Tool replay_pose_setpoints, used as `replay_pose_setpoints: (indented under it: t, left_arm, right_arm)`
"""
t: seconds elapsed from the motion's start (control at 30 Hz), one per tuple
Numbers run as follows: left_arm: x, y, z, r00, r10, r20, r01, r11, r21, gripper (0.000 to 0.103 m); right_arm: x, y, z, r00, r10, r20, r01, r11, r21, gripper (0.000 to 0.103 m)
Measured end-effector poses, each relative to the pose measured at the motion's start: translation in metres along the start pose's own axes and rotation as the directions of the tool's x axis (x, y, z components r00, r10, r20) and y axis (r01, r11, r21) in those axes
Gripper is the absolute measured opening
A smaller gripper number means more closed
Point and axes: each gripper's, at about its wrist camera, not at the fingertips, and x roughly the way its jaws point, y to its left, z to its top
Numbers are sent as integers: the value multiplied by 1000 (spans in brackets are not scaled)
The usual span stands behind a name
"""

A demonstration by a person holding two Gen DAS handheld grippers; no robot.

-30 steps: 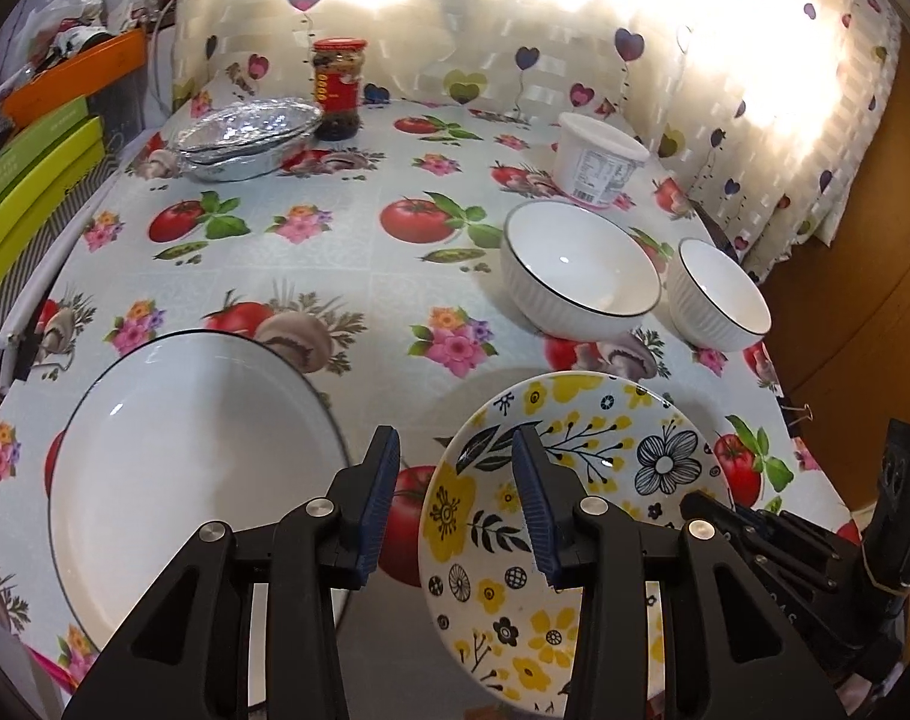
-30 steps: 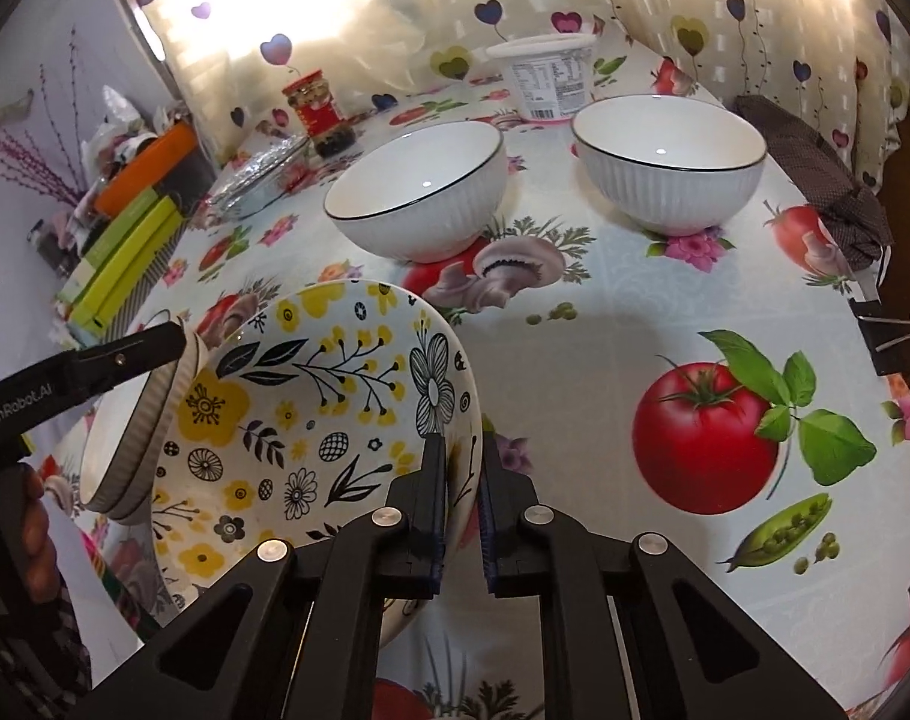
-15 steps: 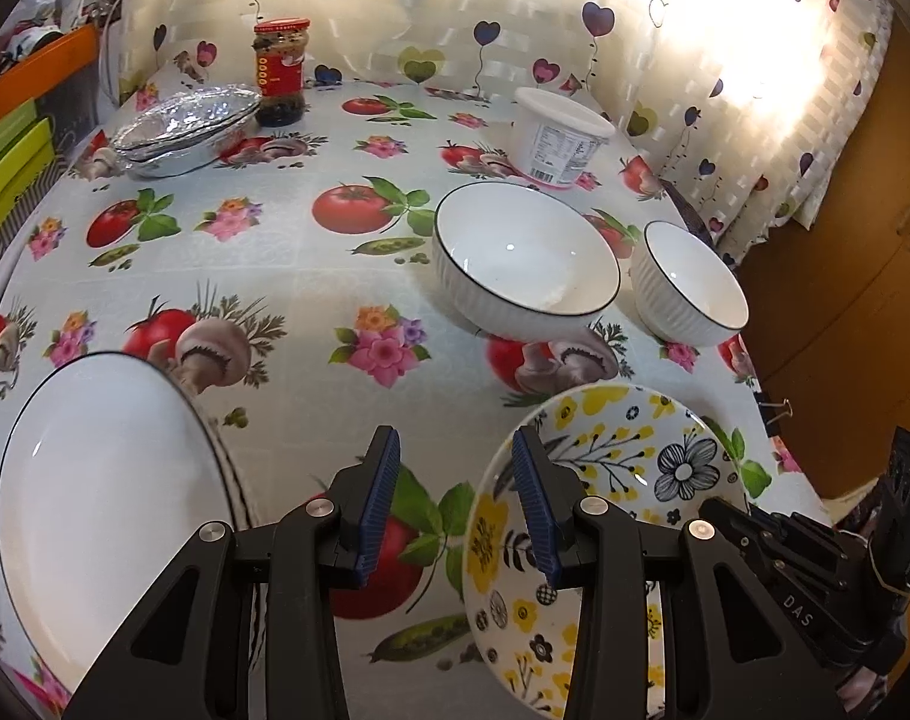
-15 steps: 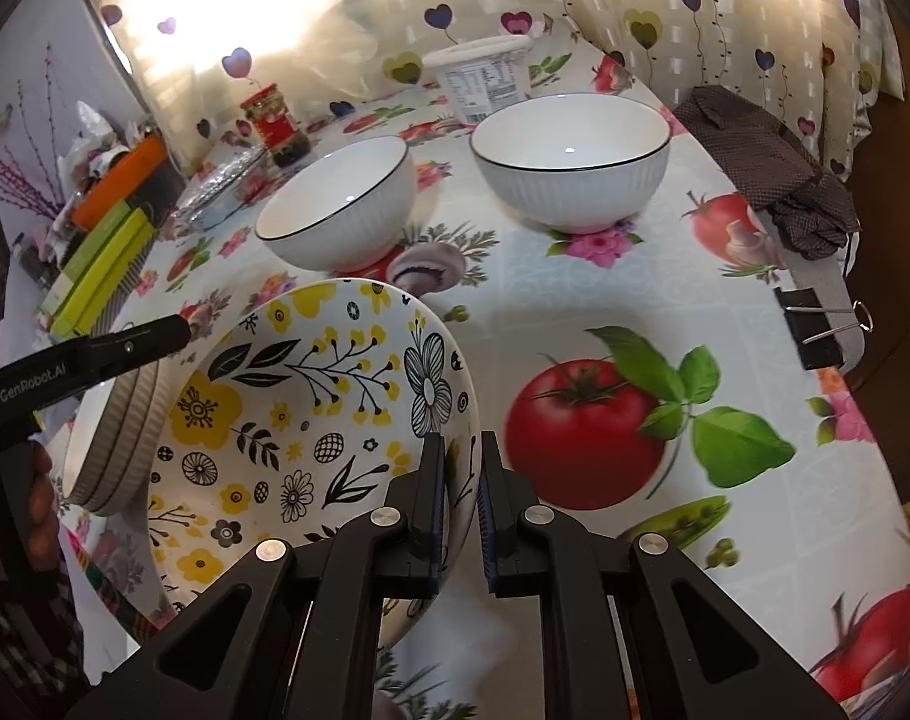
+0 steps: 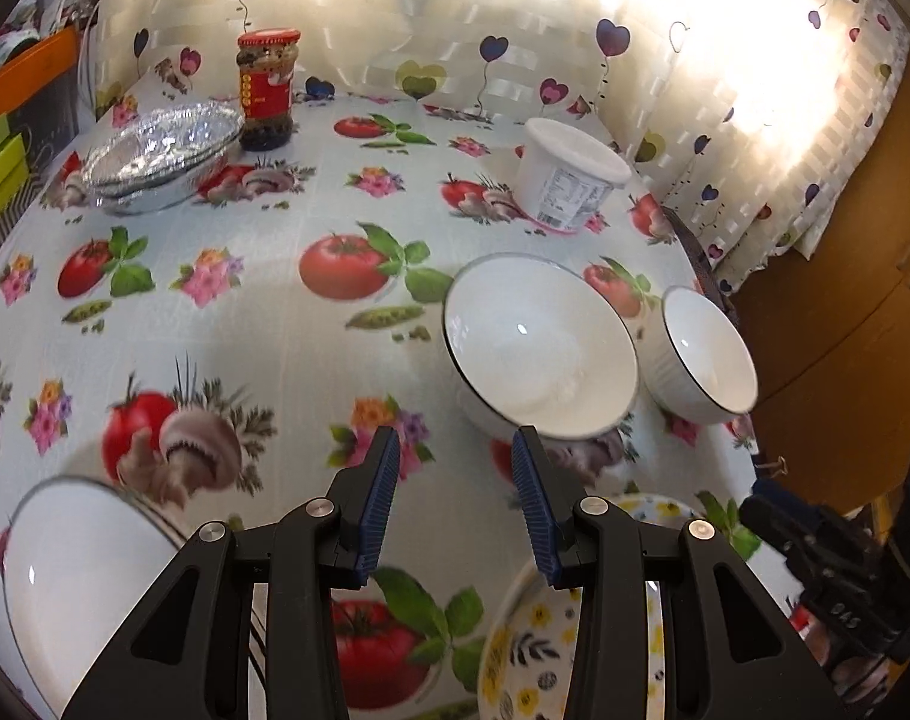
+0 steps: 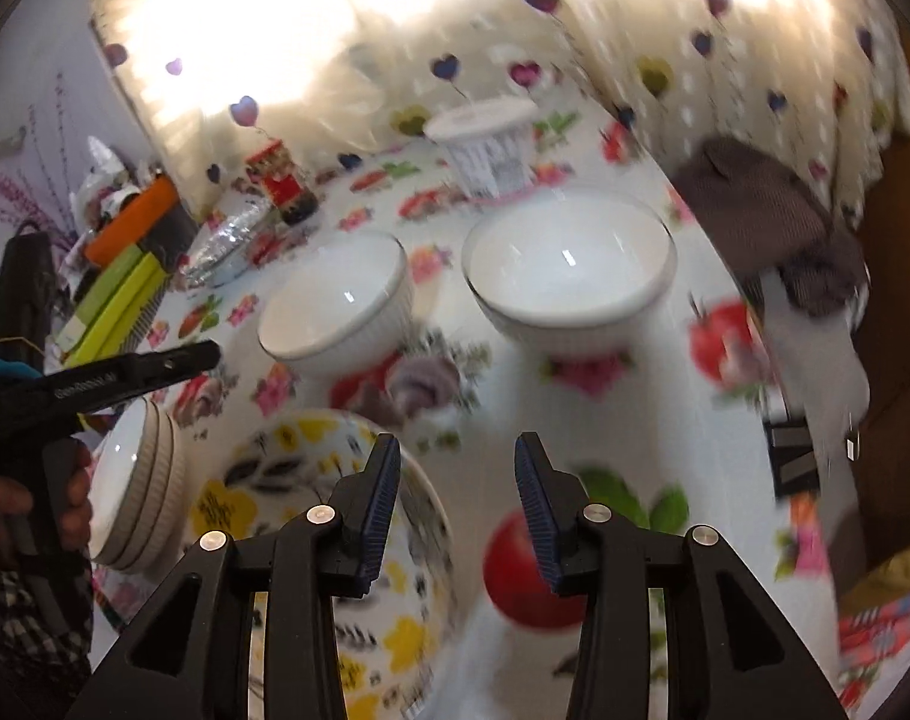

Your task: Organize plates and bowls

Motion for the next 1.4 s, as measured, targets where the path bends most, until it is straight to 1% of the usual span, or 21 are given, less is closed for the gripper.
replay_pose_setpoints:
  t: [0.13, 0.23, 0.33, 0.43, 0.6, 0.83, 0.9, 1.0, 1.17, 1.27, 1.4]
  left_arm:
    - [6, 1, 11, 1000, 5, 0, -5, 1000, 0, 40]
    - [13, 0, 18, 1000, 6, -10, -6, 1000, 13, 40]
    - [18, 0, 22, 1000, 3, -16, -2, 1000, 21, 40]
    - [23, 1, 26, 1000, 19, -18, -18, 1000, 21, 40]
    - [31, 1, 31, 1000, 21, -19, -21, 999, 27, 40]
    - [42, 4, 32, 999, 14, -38, -13, 1000, 18, 40]
    - [43, 4, 33, 999, 14, -39, -14, 1000, 19, 33]
    - [46, 3, 33, 999, 13, -41, -12, 1000, 27, 27]
    - [47, 1, 34, 999, 2, -38, -1, 999, 32, 18]
    - [49, -1, 34, 999, -4, -45, 5, 999, 38, 14]
    - [53, -2, 34, 998, -10, -56, 12, 999, 36, 13]
  right_arm:
    - [15, 17, 23, 1000, -17, 9, 17, 996, -85, 39]
    - [32, 26, 36, 1000, -21, -13, 19, 992, -123, 39]
    - [44, 35, 47, 999, -40, -14, 37, 986, -163, 39]
    - [56, 42, 56, 999, -42, -28, 36, 982, -183, 38]
    - [75, 46, 63, 995, -79, -54, 67, 979, -194, 26]
    - [93, 47, 65, 993, -88, -83, 71, 979, -192, 22]
    - [97, 49, 66, 992, -95, -85, 76, 977, -198, 21]
    - [101, 50, 66, 991, -101, -88, 81, 977, -199, 17]
    - [103, 51, 68, 990, -112, -83, 94, 976, -196, 16]
    - [104, 50, 69, 990, -112, -85, 95, 978, -187, 16]
    - [107, 51, 70, 989, -120, -86, 102, 977, -189, 16]
